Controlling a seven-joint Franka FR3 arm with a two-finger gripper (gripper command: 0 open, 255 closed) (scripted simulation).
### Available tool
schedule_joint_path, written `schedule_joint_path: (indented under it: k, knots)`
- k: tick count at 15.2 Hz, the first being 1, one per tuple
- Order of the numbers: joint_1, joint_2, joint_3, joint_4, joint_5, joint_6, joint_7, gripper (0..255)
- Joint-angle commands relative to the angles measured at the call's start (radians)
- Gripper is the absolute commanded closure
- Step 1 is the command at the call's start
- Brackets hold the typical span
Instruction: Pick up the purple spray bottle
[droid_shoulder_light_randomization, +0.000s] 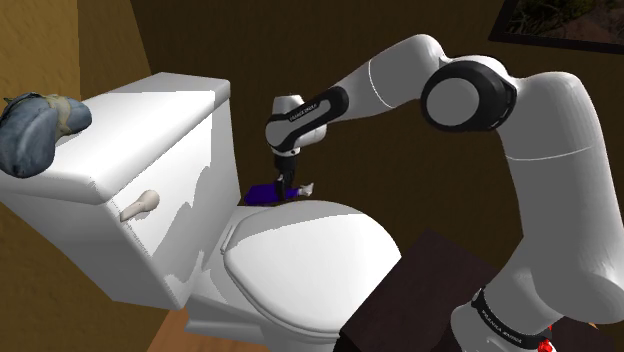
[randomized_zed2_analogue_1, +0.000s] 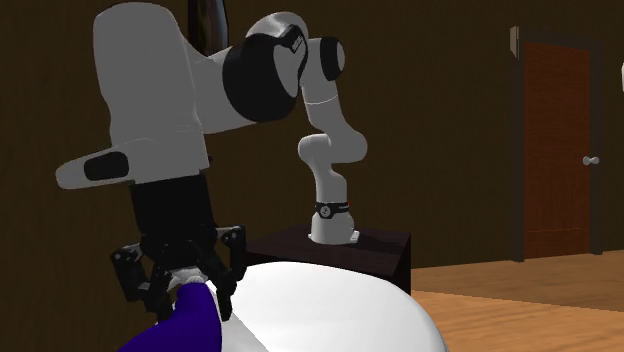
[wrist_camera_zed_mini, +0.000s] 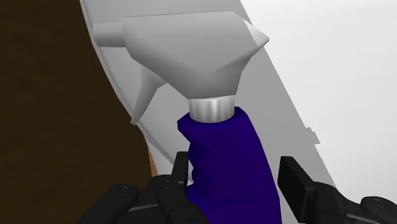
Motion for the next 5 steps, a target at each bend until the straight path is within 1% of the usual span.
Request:
schedule_joint_path:
  k: [1, 5]
  knots:
    - [0.000, -0.016, 0.000, 0.003, -0.001, -0.019, 0.003, 255]
    - [0.000, -0.034, -0.001, 0.005, -0.002, -0.039, 0.005, 255]
